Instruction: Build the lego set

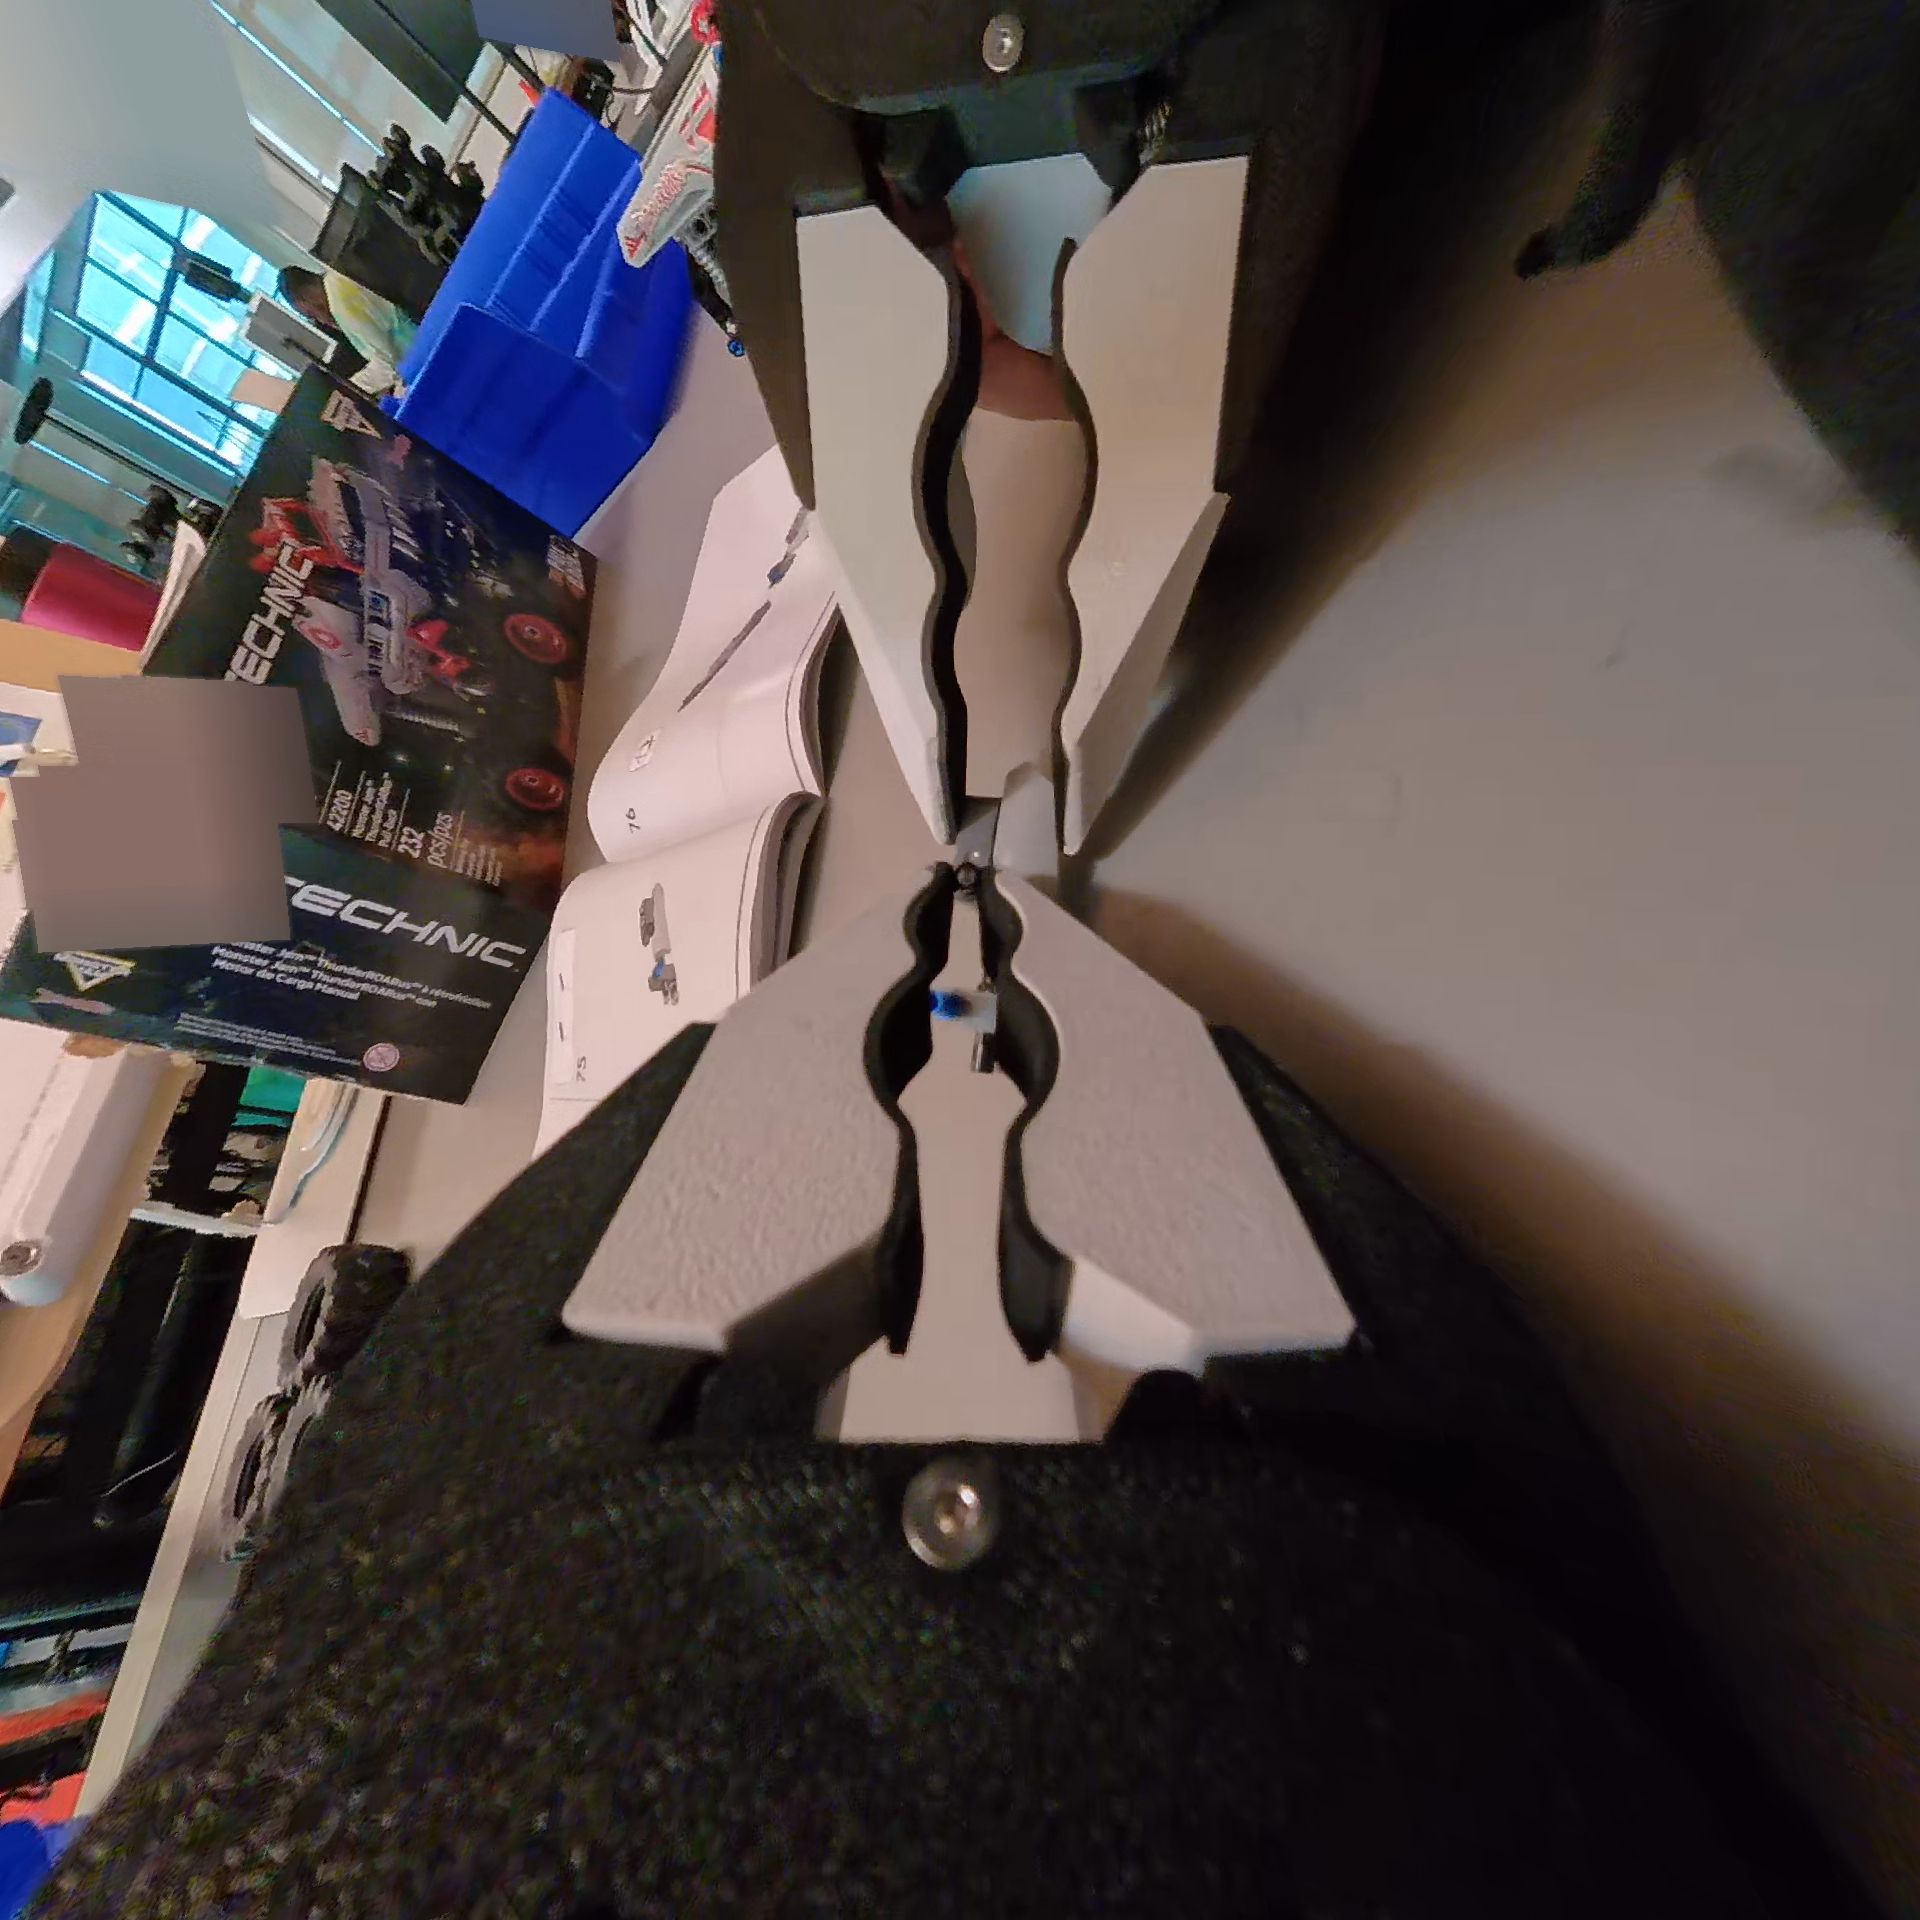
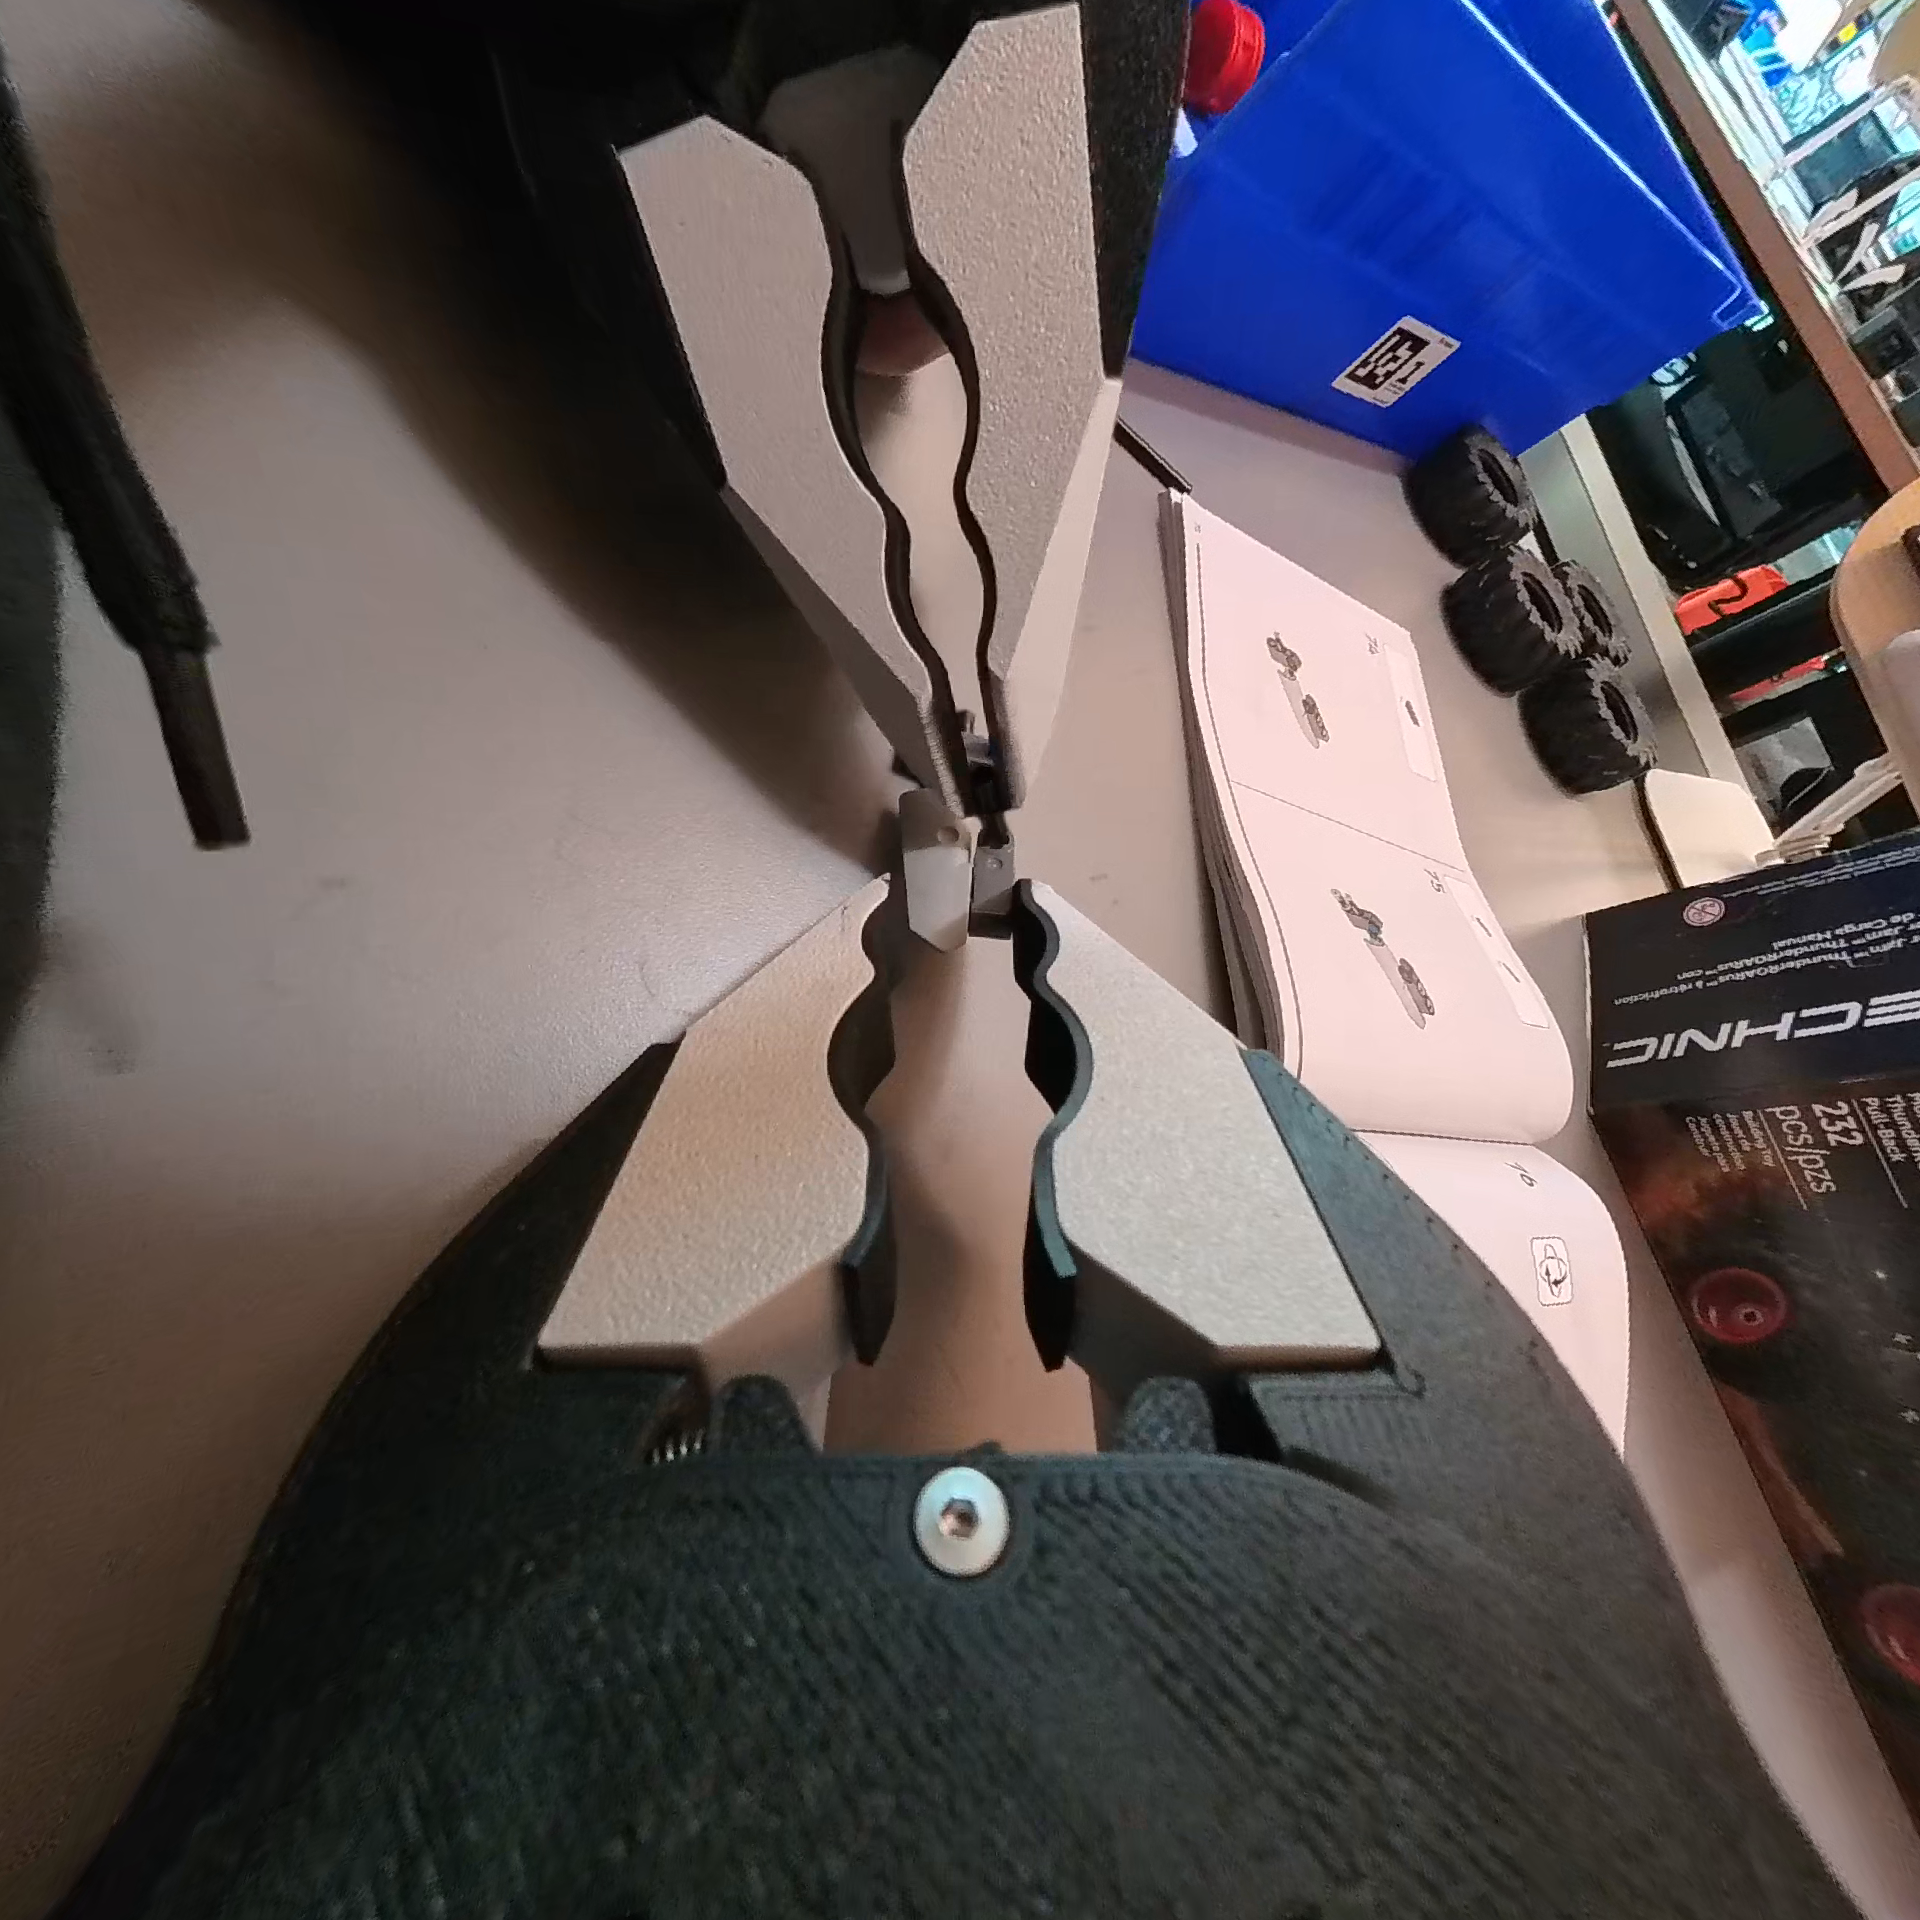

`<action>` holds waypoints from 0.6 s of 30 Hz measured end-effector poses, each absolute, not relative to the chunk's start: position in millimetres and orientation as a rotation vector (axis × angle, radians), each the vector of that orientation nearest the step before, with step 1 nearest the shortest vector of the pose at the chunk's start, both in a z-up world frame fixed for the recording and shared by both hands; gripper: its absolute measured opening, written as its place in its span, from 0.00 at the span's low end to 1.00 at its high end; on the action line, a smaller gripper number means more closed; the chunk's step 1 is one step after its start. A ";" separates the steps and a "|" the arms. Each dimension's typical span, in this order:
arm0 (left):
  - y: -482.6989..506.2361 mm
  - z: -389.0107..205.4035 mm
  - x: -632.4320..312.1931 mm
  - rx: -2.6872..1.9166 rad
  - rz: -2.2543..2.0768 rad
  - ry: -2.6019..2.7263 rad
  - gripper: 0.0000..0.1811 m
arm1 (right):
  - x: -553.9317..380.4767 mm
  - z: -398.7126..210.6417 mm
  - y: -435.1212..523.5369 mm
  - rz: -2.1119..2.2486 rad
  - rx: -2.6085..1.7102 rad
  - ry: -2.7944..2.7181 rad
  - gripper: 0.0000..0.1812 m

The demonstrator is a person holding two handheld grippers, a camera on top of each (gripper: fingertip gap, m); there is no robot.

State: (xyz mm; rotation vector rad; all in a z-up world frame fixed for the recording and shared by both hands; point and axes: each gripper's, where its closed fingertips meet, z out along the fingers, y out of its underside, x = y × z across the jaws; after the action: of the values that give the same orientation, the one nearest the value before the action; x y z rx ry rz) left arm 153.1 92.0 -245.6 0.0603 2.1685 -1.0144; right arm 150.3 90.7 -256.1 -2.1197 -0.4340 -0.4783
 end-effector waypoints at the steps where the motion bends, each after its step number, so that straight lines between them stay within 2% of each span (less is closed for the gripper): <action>1: 91.7 -245.8 152.9 0.061 -1.018 2.174 0.01 | 150.3 -256.1 90.7 -0.479 -2.120 -0.435 0.10; 11: 91.5 -246.9 151.6 0.049 -1.125 2.321 0.01 | 149.5 -256.7 90.6 -0.427 -2.131 -0.434 0.10; 17: 90.0 -236.4 157.6 -0.058 -1.263 2.344 0.01 | 147.2 -261.6 90.4 -0.167 -2.198 -0.398 0.11; 18: 91.2 -236.1 158.8 -0.080 -1.274 2.358 0.01 | 147.1 -260.9 90.1 -0.115 -2.202 -0.378 0.14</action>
State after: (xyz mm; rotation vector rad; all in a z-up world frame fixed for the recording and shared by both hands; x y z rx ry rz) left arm 158.8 91.2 -236.1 -0.0797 2.3581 -1.2737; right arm 147.1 90.1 -260.9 -2.2025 -0.3785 -0.1152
